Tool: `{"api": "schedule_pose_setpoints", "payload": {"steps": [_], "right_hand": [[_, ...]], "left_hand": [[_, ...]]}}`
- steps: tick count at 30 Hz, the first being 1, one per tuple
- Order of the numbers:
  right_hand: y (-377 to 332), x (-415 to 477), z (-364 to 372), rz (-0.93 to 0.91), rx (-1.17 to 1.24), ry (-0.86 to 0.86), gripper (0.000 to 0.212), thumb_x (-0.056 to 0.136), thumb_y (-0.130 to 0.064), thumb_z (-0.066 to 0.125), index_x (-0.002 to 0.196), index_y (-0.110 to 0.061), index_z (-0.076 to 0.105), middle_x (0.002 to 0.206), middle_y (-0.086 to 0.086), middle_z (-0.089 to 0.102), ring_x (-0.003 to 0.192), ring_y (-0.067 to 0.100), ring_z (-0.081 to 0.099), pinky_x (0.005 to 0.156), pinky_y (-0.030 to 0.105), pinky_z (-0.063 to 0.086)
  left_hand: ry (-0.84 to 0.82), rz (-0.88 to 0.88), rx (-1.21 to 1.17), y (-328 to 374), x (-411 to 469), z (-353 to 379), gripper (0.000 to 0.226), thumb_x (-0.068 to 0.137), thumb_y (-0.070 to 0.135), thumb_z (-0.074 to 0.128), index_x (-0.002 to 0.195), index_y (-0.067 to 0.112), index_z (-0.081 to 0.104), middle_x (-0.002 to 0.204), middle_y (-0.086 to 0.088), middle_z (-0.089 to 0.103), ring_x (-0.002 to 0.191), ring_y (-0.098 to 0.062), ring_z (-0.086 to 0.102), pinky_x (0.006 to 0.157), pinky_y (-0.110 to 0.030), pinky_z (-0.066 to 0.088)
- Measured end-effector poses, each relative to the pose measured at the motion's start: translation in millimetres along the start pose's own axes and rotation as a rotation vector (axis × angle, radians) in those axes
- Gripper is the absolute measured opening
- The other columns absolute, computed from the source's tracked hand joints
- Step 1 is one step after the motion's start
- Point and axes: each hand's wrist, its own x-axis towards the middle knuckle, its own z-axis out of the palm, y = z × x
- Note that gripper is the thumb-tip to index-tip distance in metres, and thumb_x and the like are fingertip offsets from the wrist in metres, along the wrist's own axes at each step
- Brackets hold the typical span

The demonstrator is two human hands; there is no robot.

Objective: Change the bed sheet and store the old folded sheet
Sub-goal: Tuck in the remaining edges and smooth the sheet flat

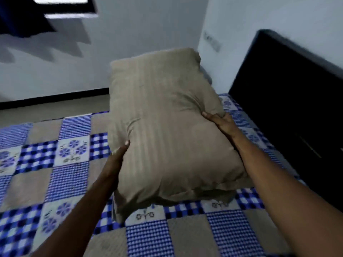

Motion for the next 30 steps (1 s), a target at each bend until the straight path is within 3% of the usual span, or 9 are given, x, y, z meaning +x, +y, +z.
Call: {"api": "schedule_pose_setpoints", "payload": {"steps": [3, 5, 6, 8, 10, 17, 21, 25, 30], "right_hand": [[7, 2, -102, -0.009, 0.037, 0.048, 0.032, 0.081, -0.03, 0.082, 0.11, -0.021, 0.075, 0.105, -0.002, 0.076, 0.098, 0.013, 0.072, 0.094, 0.032, 0.053], [18, 3, -164, 0.001, 0.044, 0.065, 0.007, 0.079, -0.03, 0.082, 0.085, -0.029, 0.08, 0.083, -0.008, 0.075, 0.084, 0.009, 0.072, 0.094, 0.032, 0.049], [25, 5, -186, 0.015, 0.044, 0.087, 0.016, 0.073, -0.036, 0.085, 0.086, -0.029, 0.08, 0.082, -0.01, 0.074, 0.083, 0.008, 0.072, 0.093, 0.031, 0.049], [44, 6, -232, 0.06, -0.016, 0.147, 0.07, 0.058, -0.051, 0.09, 0.118, -0.021, 0.072, 0.105, -0.006, 0.075, 0.1, 0.012, 0.071, 0.092, 0.031, 0.051], [68, 5, -270, 0.131, -0.04, 0.165, 0.092, 0.053, -0.058, 0.089, 0.133, -0.02, 0.062, 0.12, -0.005, 0.071, 0.107, 0.013, 0.069, 0.091, 0.03, 0.052], [171, -4, -318, 0.482, -0.046, 0.114, 0.058, 0.078, -0.067, 0.07, 0.125, -0.033, 0.061, 0.116, -0.002, 0.07, 0.104, 0.018, 0.066, 0.09, 0.032, 0.05], [199, -14, -324, 0.422, 0.044, 0.154, 0.08, 0.064, -0.075, 0.075, 0.133, -0.036, 0.06, 0.123, -0.004, 0.071, 0.111, 0.017, 0.068, 0.095, 0.036, 0.05], [206, -2, -332, 0.361, 0.127, 0.143, 0.081, 0.07, -0.071, 0.075, 0.138, -0.031, 0.058, 0.128, -0.004, 0.068, 0.119, 0.016, 0.064, 0.106, 0.04, 0.046], [204, 35, -337, 0.335, 0.205, 0.079, 0.058, 0.089, -0.059, 0.06, 0.137, -0.028, 0.058, 0.125, -0.002, 0.07, 0.115, 0.017, 0.067, 0.099, 0.036, 0.05]], "left_hand": [[-0.126, -0.018, 0.015, -31, 9, 97, 0.08, 0.062, 0.059, 0.082, 0.126, 0.014, 0.067, 0.12, -0.011, 0.072, 0.111, -0.027, 0.069, 0.099, -0.046, 0.051], [-0.136, -0.011, -0.006, -56, 16, 150, 0.069, 0.067, 0.052, 0.079, 0.123, 0.013, 0.068, 0.117, -0.01, 0.073, 0.109, -0.027, 0.07, 0.096, -0.044, 0.053], [-0.144, -0.008, 0.0, -64, 15, 171, 0.068, 0.069, 0.052, 0.08, 0.124, 0.013, 0.067, 0.118, -0.009, 0.073, 0.111, -0.028, 0.069, 0.097, -0.046, 0.052], [-0.19, -0.037, 0.03, -92, 12, 209, 0.079, 0.066, 0.057, 0.086, 0.129, 0.015, 0.065, 0.123, -0.009, 0.071, 0.116, -0.029, 0.067, 0.101, -0.05, 0.05], [-0.209, -0.091, 0.057, -124, 11, 230, 0.093, 0.056, 0.063, 0.089, 0.132, 0.017, 0.063, 0.124, -0.007, 0.071, 0.115, -0.029, 0.067, 0.102, -0.051, 0.05], [-0.199, -0.367, 0.266, -206, 23, 253, 0.091, 0.064, 0.059, 0.086, 0.138, 0.016, 0.054, 0.129, 0.001, 0.063, 0.11, -0.021, 0.061, 0.097, -0.037, 0.047], [-0.285, -0.333, 0.314, -213, 44, 249, 0.111, 0.05, 0.074, 0.087, 0.143, 0.023, 0.051, 0.133, 0.001, 0.065, 0.118, -0.021, 0.064, 0.108, -0.044, 0.047], [-0.264, -0.313, 0.193, -199, 81, 257, 0.097, 0.064, 0.077, 0.077, 0.144, 0.031, 0.049, 0.135, 0.002, 0.064, 0.124, -0.023, 0.062, 0.111, -0.048, 0.042], [-0.165, -0.248, 0.28, -173, 121, 281, 0.097, 0.061, 0.08, 0.076, 0.14, 0.027, 0.054, 0.132, -0.003, 0.066, 0.113, -0.022, 0.068, 0.102, -0.046, 0.051]]}}
